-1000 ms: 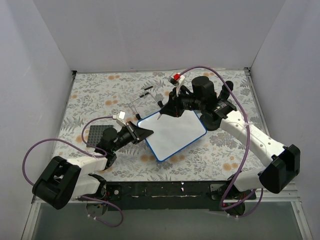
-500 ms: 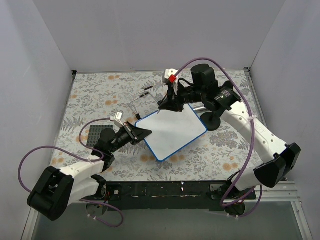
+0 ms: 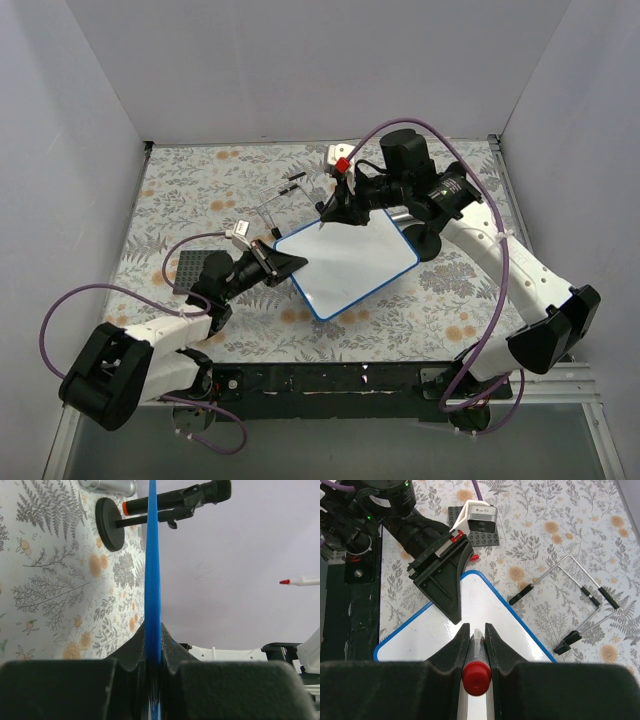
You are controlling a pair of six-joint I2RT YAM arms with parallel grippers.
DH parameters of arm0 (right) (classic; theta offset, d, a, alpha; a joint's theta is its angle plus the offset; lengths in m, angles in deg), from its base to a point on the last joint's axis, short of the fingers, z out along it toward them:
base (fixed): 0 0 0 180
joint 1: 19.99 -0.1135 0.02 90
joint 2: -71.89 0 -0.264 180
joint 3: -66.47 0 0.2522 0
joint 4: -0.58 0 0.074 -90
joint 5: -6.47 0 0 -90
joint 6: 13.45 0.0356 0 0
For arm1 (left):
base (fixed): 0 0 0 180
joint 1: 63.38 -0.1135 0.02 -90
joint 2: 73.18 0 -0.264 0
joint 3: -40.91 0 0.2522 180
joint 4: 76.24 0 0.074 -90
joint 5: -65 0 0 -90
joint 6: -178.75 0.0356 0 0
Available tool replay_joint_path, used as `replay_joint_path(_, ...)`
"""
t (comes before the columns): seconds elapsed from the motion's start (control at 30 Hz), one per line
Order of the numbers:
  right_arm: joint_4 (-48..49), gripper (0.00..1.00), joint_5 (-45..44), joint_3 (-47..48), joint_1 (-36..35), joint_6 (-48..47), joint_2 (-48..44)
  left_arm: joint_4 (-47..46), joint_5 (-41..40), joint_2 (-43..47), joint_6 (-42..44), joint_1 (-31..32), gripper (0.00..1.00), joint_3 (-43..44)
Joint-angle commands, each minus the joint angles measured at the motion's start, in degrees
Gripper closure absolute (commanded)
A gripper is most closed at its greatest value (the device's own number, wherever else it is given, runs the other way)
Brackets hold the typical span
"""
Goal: Write a sentence on the whiteboard
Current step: Move the whiteboard to the center of the board, then hold the whiteboard at the center of the board.
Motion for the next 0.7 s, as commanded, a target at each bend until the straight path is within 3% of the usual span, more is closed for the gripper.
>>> replay_joint_path(0.0, 1.8, 0.99, 0.8, -2.3, -0.4, -0.1, -3.1, -8.1, 5.2, -4.2, 1.0, -0.7, 1.0, 3.7)
replay_joint_path(0.37, 2.9, 0.99, 0.0, -5.2, 0.2, 0.2, -5.3, -7.8, 12.0, -5.2, 0.4, -3.7, 1.0, 4.4)
replay_joint_path(0.67, -3.1, 0.99, 3.7, 5.8, 4.3, -0.2, -5.3, -4.4, 17.3, -2.3, -0.1, -3.9, 1.0, 11.4)
